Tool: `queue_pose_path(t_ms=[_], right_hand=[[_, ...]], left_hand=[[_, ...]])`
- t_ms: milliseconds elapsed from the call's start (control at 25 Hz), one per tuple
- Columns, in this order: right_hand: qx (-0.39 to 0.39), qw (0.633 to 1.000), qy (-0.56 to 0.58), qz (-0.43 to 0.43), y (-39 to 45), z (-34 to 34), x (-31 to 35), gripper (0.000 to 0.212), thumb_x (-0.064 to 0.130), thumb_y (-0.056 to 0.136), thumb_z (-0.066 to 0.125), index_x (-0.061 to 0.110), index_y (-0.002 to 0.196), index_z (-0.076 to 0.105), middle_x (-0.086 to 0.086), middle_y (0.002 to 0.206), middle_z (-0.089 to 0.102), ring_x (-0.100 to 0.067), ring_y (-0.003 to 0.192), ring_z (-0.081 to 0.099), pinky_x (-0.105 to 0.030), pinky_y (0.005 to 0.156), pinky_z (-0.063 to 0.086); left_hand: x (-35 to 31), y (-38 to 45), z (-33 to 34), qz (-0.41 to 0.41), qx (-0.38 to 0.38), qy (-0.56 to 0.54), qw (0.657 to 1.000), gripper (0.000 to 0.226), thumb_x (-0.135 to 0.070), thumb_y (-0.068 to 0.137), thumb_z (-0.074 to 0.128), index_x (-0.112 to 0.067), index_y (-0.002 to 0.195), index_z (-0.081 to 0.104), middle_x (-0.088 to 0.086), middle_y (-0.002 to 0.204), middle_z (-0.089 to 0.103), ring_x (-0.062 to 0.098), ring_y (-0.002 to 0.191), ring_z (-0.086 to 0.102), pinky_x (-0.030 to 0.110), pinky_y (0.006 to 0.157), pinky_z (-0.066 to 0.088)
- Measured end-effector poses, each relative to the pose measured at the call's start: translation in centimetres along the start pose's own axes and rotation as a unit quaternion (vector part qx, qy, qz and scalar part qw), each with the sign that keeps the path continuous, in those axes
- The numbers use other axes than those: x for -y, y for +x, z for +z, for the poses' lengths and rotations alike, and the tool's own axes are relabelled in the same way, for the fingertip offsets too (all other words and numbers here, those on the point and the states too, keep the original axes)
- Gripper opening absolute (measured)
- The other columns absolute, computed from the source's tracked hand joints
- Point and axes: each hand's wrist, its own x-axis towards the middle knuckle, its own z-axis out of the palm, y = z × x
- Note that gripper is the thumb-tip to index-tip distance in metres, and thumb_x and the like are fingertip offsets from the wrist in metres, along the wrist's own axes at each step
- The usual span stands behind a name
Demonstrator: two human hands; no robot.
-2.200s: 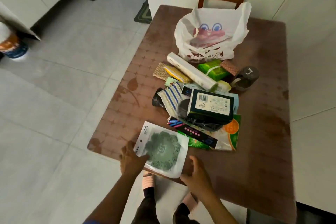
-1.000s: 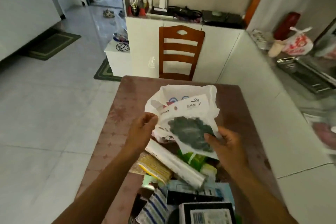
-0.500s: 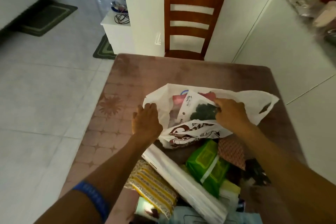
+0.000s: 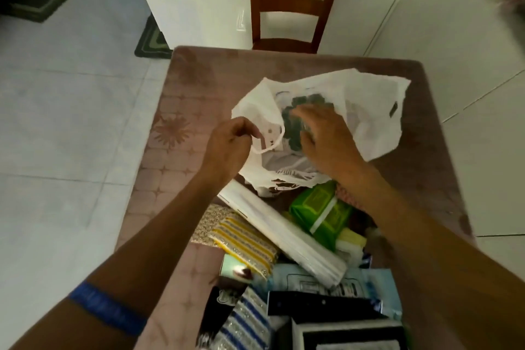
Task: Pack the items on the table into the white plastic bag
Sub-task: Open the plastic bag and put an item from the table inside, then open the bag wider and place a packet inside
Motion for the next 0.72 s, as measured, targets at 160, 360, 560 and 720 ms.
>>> queue_pose_path(t_ms=[160,360,560,720], right_hand=[[0.046,0.998,0.045,-0.012,-11.9,0.9,2.4,0.015,0.024,0.091,0.053,0.020,0.104,0.060,0.002,0.096,0.067,-0.014,0.085,0.061,-0.031,0.071,0.053],[0.246,0.957,-0.139,0.066,-15.5,4.7,2.8,0.062,0.050,0.080,0.058,0.024,0.131,0.034,-0.003,0.124,0.052,-0.024,0.106,0.052,-0.033,0.079,0.043],[0.276,0.940,0.015,0.199,-15.1,2.5,2.9,0.047,0.059,0.062,0.065,0.025,0.093,0.053,0.006,0.089,0.061,-0.010,0.078,0.058,-0.026,0.059,0.048],[0.248,0.893,0.236,0.291,-16.8,-3.8,0.4,0.043,0.040,0.063,0.081,0.029,0.101,0.065,0.001,0.090,0.070,-0.017,0.073,0.068,-0.036,0.061,0.059]], left_hand=[[1.2,-1.5,-0.4,0.036,0.030,0.094,0.994,0.030,-0.044,0.086,0.066,-0.015,0.076,0.068,0.000,0.071,0.062,0.010,0.064,0.051,0.026,0.060,0.037],[2.7,-2.8,0.4,0.052,0.088,0.372,0.923,0.043,-0.050,0.074,0.076,-0.023,0.106,0.068,0.003,0.122,0.056,0.022,0.120,0.045,0.033,0.097,0.039],[0.2,-2.1,-0.5,0.099,-0.068,0.248,0.961,0.038,-0.045,0.089,0.063,-0.011,0.079,0.077,0.006,0.079,0.074,0.019,0.069,0.064,0.034,0.072,0.053],[-0.4,-1.6,-1.4,0.099,0.044,0.244,0.964,0.044,-0.061,0.077,0.067,-0.021,0.093,0.072,0.002,0.095,0.074,0.013,0.072,0.064,0.024,0.065,0.050]])
